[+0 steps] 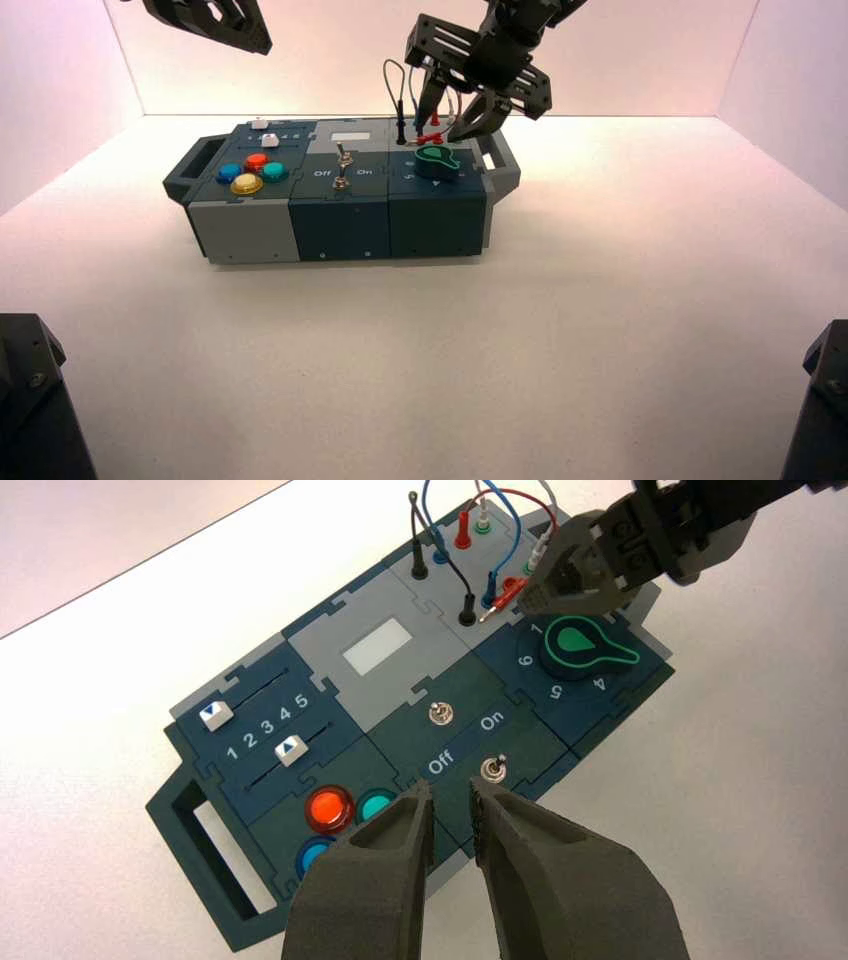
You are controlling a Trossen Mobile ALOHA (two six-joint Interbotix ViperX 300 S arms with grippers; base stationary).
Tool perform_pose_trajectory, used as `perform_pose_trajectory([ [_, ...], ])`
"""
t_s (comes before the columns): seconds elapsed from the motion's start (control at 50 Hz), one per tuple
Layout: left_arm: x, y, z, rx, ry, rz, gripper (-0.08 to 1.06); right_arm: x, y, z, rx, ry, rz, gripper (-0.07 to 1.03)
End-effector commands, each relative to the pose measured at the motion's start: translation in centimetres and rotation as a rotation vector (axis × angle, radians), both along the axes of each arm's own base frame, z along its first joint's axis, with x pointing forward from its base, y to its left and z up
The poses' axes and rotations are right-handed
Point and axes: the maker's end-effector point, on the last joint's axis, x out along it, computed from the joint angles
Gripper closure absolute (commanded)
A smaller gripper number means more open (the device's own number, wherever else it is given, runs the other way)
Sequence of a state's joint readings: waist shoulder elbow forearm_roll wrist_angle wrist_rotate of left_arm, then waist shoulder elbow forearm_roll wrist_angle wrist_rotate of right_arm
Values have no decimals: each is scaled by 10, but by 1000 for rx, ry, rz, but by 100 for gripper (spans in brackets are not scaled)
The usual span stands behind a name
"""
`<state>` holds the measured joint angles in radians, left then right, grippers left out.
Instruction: Insert the red wire.
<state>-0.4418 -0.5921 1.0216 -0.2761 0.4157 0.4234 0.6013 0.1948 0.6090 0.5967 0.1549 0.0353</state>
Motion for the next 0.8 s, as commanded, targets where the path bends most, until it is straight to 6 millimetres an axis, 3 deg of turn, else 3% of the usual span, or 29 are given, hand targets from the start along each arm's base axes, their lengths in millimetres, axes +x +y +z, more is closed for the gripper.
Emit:
perform_pose_trajectory([
  [0.02, 4, -2, 5, -3, -21, -6, 75, 11, 5, 13, 25, -37, -14, 40],
  [0.8, 5, -3, 4, -1, -22, -7, 75, 24, 10, 15, 32, -73, -22, 40],
])
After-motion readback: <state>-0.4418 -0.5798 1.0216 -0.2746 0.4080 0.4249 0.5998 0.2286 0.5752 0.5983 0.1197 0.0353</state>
